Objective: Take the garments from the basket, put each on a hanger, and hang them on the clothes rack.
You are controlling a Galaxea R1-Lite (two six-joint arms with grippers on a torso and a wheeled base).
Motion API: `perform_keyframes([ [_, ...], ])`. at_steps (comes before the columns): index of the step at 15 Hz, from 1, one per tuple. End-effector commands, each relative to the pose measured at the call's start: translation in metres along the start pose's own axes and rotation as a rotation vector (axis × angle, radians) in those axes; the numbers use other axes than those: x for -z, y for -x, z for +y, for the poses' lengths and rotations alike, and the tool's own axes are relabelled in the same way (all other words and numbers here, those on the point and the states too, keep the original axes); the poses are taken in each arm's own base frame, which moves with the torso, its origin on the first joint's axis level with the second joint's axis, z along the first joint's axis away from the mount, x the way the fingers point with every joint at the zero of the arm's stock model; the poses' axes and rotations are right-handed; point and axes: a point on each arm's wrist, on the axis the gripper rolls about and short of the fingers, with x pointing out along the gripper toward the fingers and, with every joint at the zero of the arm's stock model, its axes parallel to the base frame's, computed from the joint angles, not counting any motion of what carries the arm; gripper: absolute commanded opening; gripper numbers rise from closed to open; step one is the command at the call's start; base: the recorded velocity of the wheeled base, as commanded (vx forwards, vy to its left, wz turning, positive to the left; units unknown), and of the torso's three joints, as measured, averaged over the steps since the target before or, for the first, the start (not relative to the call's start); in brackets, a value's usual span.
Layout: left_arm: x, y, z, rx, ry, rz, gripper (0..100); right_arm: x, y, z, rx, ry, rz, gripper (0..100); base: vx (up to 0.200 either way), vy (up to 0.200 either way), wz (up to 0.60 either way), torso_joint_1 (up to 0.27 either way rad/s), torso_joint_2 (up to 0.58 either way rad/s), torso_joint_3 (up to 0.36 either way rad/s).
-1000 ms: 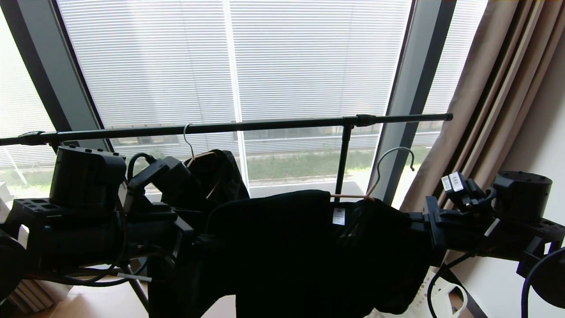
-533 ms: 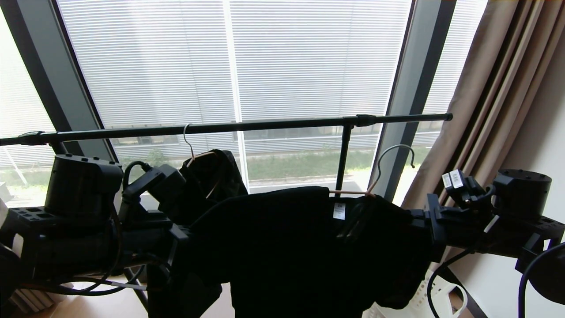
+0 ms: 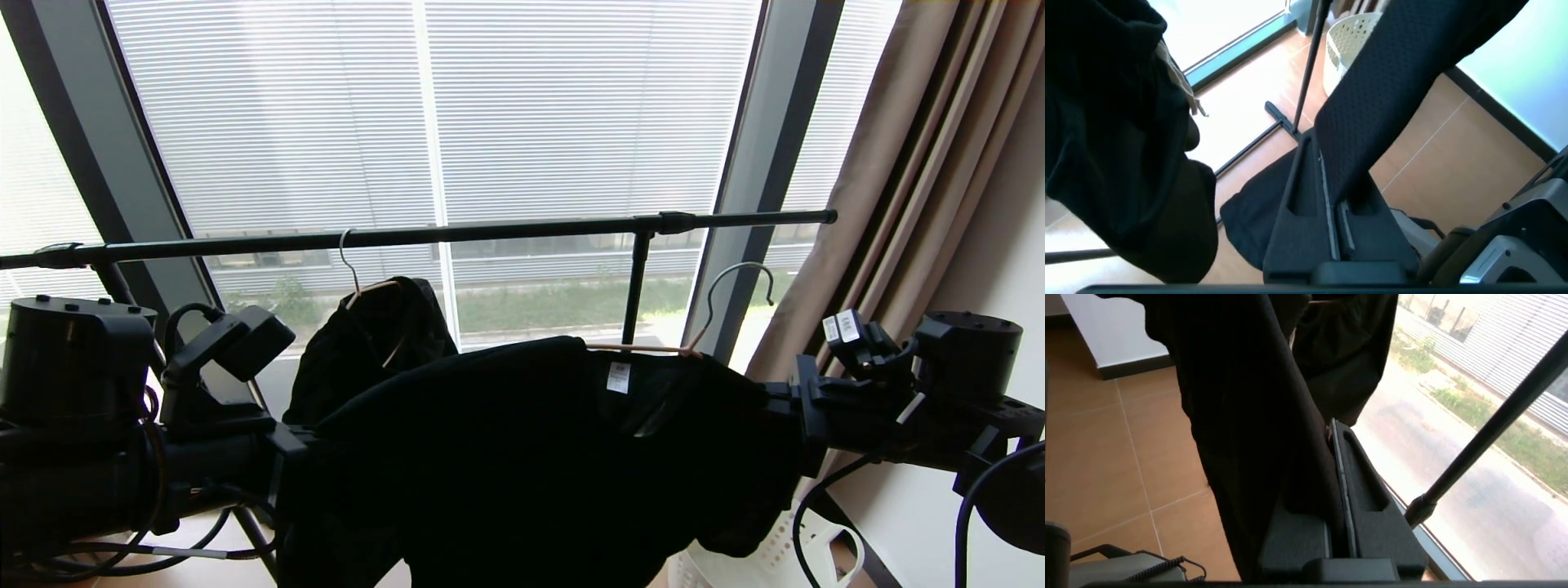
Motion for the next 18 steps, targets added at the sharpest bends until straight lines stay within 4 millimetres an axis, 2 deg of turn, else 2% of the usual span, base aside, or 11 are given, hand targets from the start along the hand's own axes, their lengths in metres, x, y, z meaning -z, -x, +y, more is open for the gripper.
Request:
perform_keyframes([
  [1,0.0,0.001,-0.001,0.0,-0.005,-0.004,0,0.0,0.0,0.0,0.0,0.0,0.0,0,0.0,0.0,0.0,0.0,0.0,0.0],
  [2,0.004,0.0,-0.001,0.002,-0.01,0.006,100,0.0,0.0,0.0,-0.002,0.0,0.0,0,0.0,0.0,0.0,0.0,0.0,0.0],
  [5,0.008,0.001,-0.001,0.002,-0.032,-0.018,100,0.001,0.0,-0.001,-0.002,-0.001,0.0,0,0.0,0.0,0.0,0.0,0.0,0.0],
  [7,0.003,0.009,-0.005,0.003,-0.048,-0.055,100,0.003,-0.002,0.0,-0.006,-0.005,0.006,0,0.0,0.0,0.0,0.0,0.0,0.0],
  [9,-0.009,0.014,-0.009,0.013,-0.072,-0.104,100,0.008,-0.008,0.001,-0.026,-0.018,0.018,0,0.0,0.0,0.0,0.0,0.0,0.0],
  [13,-0.048,0.016,-0.022,0.063,-0.203,-0.193,100,0.018,-0.023,0.012,-0.09,-0.044,0.047,0,0.0,0.0,0.0,0.0,0.0,0.0],
  [16,-0.063,0.006,-0.033,0.114,-0.32,-0.142,100,0.019,-0.028,0.019,-0.12,-0.045,0.055,0,0.0,0.0,0.0,0.0,0.0,0.0],
  [18,-0.064,-0.001,-0.039,0.145,-0.401,-0.109,100,0.019,-0.028,0.021,-0.123,-0.046,0.056,0,0.0,0.0,0.0,0.0,0.0,0.0],
])
